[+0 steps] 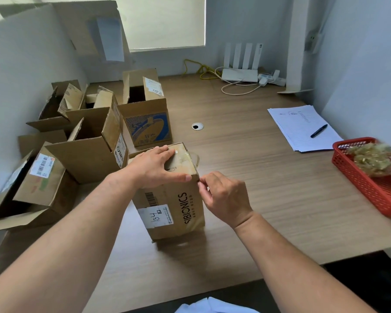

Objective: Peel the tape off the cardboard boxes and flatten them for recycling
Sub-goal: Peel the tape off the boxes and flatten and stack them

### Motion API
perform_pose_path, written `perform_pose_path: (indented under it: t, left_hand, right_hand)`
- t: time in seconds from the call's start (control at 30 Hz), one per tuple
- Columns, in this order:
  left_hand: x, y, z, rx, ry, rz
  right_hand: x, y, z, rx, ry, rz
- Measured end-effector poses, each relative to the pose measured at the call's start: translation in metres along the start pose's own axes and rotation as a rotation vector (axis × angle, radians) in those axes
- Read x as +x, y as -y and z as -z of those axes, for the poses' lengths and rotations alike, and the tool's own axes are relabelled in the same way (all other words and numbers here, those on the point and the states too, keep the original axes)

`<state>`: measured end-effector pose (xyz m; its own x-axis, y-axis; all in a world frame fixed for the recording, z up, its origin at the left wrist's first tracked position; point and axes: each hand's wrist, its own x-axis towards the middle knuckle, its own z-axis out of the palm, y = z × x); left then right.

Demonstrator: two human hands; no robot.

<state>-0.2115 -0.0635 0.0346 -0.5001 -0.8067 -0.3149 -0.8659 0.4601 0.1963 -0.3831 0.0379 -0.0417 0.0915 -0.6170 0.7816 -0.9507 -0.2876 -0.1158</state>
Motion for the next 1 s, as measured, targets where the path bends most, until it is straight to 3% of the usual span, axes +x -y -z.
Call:
perform_pose_path:
  t: [0.3,0.53,0.73,1.0]
  left_hand:
    - [0.006,-0.005,0.002,0.023,-0.015,0.065]
    - [0.004,0.002,-0.005,-0.016,-0.01,0.048]
    - [0.005,0.003,-0.007,-0.034,-0.013,0.018]
    - [0.005,0.005,-0.003,-0.052,0.014,0.009]
  right_hand:
    - [0.028,-0.013,0.0,-0.162,0.044,0.078]
    - [0.032,-0.013,-0.006,-0.035,0.028,-0.017]
    - [0.021,-0.016,-0.004,0.313,0.11,-0.054]
    - [0.026,-0.021,-0.005,0.199,0.136,0.031]
